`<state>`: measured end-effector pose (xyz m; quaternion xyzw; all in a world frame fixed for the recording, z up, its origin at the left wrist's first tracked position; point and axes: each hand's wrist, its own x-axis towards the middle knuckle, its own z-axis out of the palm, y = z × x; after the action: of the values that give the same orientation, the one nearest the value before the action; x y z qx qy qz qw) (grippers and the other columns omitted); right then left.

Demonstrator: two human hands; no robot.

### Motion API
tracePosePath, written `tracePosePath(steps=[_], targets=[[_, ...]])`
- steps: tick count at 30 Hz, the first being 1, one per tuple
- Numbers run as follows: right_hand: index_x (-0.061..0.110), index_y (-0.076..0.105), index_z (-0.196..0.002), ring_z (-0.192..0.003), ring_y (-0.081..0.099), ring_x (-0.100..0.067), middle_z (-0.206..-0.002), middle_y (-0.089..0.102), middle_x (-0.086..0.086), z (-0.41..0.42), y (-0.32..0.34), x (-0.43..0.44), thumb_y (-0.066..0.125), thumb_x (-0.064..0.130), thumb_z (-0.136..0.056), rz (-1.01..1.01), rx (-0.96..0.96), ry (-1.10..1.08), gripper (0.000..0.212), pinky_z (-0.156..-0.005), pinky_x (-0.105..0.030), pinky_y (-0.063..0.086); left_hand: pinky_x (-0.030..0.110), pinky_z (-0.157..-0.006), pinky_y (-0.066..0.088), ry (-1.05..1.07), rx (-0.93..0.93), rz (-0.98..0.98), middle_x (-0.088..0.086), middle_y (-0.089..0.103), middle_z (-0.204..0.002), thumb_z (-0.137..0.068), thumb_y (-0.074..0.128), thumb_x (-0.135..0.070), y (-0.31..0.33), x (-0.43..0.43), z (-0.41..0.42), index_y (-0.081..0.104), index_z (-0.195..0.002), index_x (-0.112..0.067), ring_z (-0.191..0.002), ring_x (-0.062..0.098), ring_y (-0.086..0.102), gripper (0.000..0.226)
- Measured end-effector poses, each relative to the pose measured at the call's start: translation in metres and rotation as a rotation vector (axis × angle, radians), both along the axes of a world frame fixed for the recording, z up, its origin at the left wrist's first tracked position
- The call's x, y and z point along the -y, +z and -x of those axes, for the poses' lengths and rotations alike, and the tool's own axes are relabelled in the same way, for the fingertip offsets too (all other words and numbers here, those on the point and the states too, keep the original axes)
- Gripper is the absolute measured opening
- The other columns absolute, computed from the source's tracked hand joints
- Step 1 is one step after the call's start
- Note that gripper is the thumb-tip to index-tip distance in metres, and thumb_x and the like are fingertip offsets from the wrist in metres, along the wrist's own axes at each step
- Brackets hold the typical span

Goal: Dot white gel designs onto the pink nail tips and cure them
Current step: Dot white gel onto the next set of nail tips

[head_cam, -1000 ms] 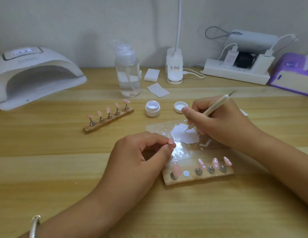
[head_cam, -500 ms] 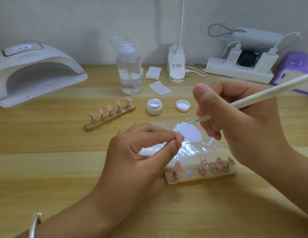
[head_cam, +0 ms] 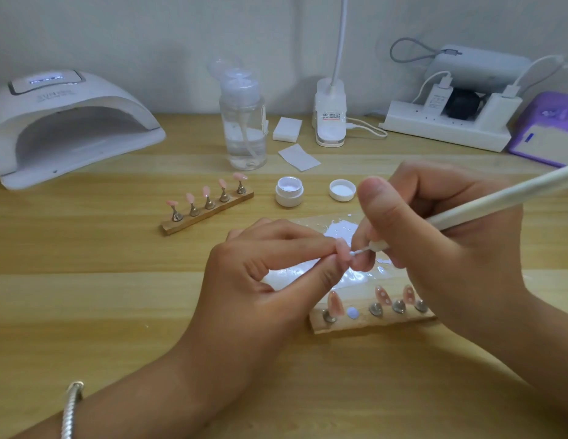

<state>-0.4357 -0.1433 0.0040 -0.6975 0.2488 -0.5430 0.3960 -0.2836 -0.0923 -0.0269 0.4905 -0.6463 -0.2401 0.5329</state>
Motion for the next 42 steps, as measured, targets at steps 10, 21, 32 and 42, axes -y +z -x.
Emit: tracePosePath(steps=[10,21,32,42], targets=[[0.015,0.051,-0.057,-0.042,0.060,-0.014,-0.050,0.062,0.000,-0.0003,-0.0013,0.0010,0.060,0.018,-0.092,0.007,-0.031,0.007,0.036,-0.047,-0.015,0.042,0.057,-0.085,0.046,0.010,0.009,0.005,-0.018,0.074,-0.089,-0.083,0.074,-0.029,-0.0016,0.0015,0.0002,0.081,-0.088,-0.027,-0.092,0.015,0.069,0.009],[0.016,0.052,-0.058,-0.043,0.061,-0.015,-0.051,0.062,0.005,0.0007,-0.0033,0.0028,0.062,0.013,-0.095,0.028,-0.051,0.008,0.038,-0.048,-0.016,0.043,0.057,-0.084,0.047,0.000,0.015,0.023,-0.020,0.074,-0.089,-0.084,0.073,-0.029,-0.0009,0.0015,0.0000,0.080,-0.088,-0.031,-0.092,0.015,0.069,0.008],[0.014,0.050,-0.060,-0.043,0.063,-0.014,-0.048,0.057,0.007,0.0005,-0.0027,0.0038,0.057,0.015,-0.095,0.018,0.000,0.025,0.036,-0.046,-0.018,0.043,0.057,-0.088,0.047,-0.005,-0.014,-0.010,-0.016,0.075,-0.091,-0.083,0.075,-0.027,-0.0023,0.0017,-0.0003,0.081,-0.090,-0.027,-0.096,0.018,0.069,0.009],[0.019,0.052,-0.062,-0.044,0.063,-0.014,-0.048,0.057,0.011,0.0012,-0.0045,0.0056,0.056,0.015,-0.097,0.035,0.005,0.039,0.035,-0.047,-0.017,0.044,0.057,-0.089,0.046,-0.013,-0.006,-0.010,-0.017,0.075,-0.091,-0.084,0.074,-0.028,-0.0017,0.0012,-0.0006,0.081,-0.091,-0.027,-0.096,0.018,0.069,0.010]])
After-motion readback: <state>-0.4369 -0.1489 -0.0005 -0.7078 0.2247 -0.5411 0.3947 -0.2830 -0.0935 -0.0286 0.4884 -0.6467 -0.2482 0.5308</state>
